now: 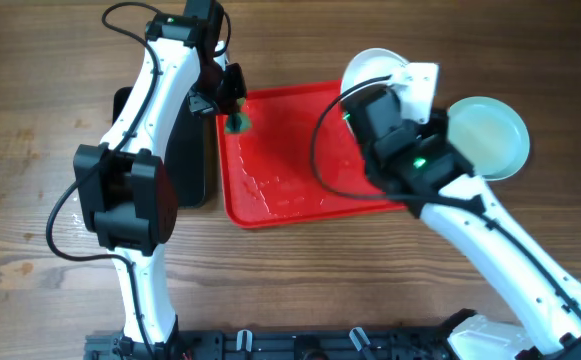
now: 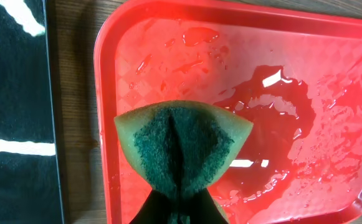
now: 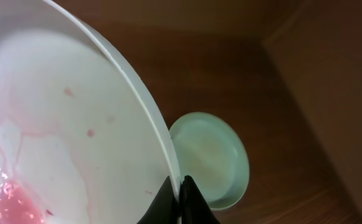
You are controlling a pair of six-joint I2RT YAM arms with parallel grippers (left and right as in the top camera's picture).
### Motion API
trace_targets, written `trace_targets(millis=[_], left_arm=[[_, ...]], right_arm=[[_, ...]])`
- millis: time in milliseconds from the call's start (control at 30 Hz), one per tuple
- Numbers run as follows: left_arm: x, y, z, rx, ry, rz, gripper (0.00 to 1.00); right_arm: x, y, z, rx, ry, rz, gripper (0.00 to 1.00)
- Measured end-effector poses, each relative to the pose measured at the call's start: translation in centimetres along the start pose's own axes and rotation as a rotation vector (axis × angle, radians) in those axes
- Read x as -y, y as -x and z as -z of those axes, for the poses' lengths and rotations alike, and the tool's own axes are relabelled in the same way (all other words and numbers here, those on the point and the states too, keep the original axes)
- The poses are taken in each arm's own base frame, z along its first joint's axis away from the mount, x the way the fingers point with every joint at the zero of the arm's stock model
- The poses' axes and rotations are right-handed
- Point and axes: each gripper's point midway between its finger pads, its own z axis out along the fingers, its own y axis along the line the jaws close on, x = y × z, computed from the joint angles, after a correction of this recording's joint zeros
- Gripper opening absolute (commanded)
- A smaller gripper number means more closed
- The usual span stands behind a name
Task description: Clean dirty plates on tray and stack at the side
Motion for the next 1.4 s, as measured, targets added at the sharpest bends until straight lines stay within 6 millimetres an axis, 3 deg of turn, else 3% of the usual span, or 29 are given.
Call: trace_targets(millis=[167,333,567,700,833,1033,1300,1333,1400], left_arm=[[0.0,0.0,0.0,0.0,0.0,0.0,0.04],[0.0,0.0,0.0,0.0,0.0,0.0,0.04],[0.0,0.0,0.0,0.0,0.001,0.0,0.04],[0.0,0.0,0.0,0.0,0.001,0.0,0.04],[0.0,0.0,0.0,0.001,0.003,0.0,0.04],[-0.1,0.0,0.0,0.001,0.003,0.0,0.04],[0.0,0.0,0.0,0.001,0.003,0.0,0.04],[-0.1,0.0,0.0,0.001,0.003,0.0,0.04],[-0.1,0.0,0.0,0.001,0.003,0.0,0.04]], right_arm=[[0.1,2.3,3.5,0.176,-0.115,0.016,0.04],[0.8,3.8,5.7,0.278,-0.206,0.01,0.04],[1.4,4.7,6.3,0.311,-0.256,0.003,0.04],[-0.4,4.1,5.5,0.266,-0.144,0.022,0.04],[-3.9,1.7,2.8,0.097,0.124,0.007,0.04],[-7.0,-2.9,-1.8,-0.217,0.371,-0.093,0.04],[-14.7,-10.9,-5.1,-0.564,0.521,-0.102,0.04],[-16.3,-12.9,-6.0,-0.63,0.533,-0.107,0.04],[-17.3,-14.3,-6.4,-0.677,0.545,-0.109,0.04]])
